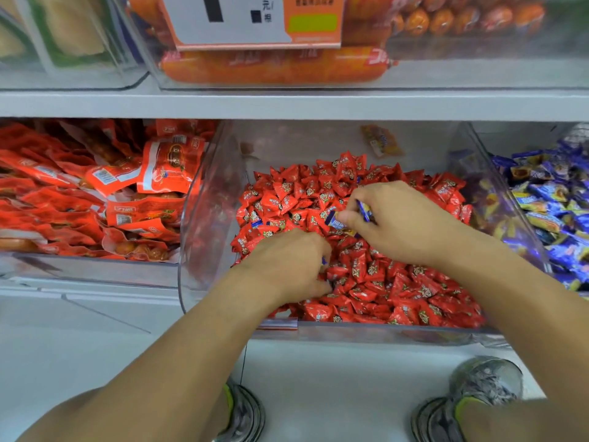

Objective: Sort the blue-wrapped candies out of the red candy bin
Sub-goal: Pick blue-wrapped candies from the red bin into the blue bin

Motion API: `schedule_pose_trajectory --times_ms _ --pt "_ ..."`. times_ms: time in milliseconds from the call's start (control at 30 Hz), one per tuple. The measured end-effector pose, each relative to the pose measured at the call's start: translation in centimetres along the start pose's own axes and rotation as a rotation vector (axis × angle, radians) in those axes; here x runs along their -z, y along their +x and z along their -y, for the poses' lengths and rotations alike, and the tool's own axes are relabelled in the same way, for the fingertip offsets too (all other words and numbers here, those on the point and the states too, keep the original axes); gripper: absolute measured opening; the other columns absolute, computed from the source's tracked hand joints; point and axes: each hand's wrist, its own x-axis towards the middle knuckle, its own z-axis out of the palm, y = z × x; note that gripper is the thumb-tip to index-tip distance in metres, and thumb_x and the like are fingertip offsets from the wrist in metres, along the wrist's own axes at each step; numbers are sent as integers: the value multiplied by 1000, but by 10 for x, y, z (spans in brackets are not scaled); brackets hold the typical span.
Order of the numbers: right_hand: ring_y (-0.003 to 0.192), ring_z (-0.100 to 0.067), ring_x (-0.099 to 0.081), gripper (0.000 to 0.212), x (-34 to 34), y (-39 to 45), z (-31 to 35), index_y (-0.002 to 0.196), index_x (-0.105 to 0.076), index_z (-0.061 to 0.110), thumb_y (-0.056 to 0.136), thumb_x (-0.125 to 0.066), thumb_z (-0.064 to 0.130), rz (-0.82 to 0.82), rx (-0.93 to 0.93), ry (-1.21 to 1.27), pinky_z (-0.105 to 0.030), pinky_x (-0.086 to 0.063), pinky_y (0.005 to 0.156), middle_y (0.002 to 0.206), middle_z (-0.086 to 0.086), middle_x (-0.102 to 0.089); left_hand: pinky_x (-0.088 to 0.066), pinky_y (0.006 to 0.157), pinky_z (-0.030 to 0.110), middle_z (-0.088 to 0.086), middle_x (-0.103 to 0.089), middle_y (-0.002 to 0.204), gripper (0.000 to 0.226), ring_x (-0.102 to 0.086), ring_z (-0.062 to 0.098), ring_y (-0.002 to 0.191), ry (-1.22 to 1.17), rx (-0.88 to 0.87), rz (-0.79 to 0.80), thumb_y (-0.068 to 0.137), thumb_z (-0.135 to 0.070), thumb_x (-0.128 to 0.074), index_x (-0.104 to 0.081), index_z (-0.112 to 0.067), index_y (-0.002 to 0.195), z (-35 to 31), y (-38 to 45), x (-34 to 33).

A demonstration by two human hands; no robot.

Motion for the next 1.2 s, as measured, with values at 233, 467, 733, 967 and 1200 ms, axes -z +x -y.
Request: schedule_pose_trajectory --times_ms 233,467,733,967,1200 --pt "68 -12 -58 33 3 -9 -5 83 -63 15 99 -52 42 8 33 30 -33 -44 63 75 4 -63 -51 86 33 -8 -63 110 46 -58 18 103 -22 -27 112 74 -38 -80 -65 -32 117 14 3 -2" --pt "67 -7 -57 29 15 -22 -10 84 -62 23 97 -51 46 -7 -6 89 -29 -45 63 72 5 -63 -39 52 19 -8 -58 64 25 -48 2 51 -254 -2 8 74 -42 -81 -69 -27 90 24 -11 10" --pt "61 12 -52 25 16 -30 -4 91 -64 21 98 -53 42 80 -17 127 -13 -36 57 58 41 -51 -54 64 27 -4 -67 75 26 -53 2 59 -187 76 -36 75 -35 -71 -66 -35 101 26 -23 19" --pt "66 5 -54 20 11 -25 -1 89 -63 27 97 -54 43 104 -6 104 -25 -37 58 72 10 -63 -52 80 32 -15 -60 91 25 -56 7 88 -119 -30 -60 74 -38 -77 -68 -36 97 19 -19 13" --pt "68 6 -55 19 11 -25 -3 87 -63 29 97 -54 42 130 -9 89 -20 -36 58 76 10 -66 -34 68 23 -11 -55 90 32 -59 16 95 46 -101 -72 81 -42 -71 -70 -35 112 6 -7 -5"
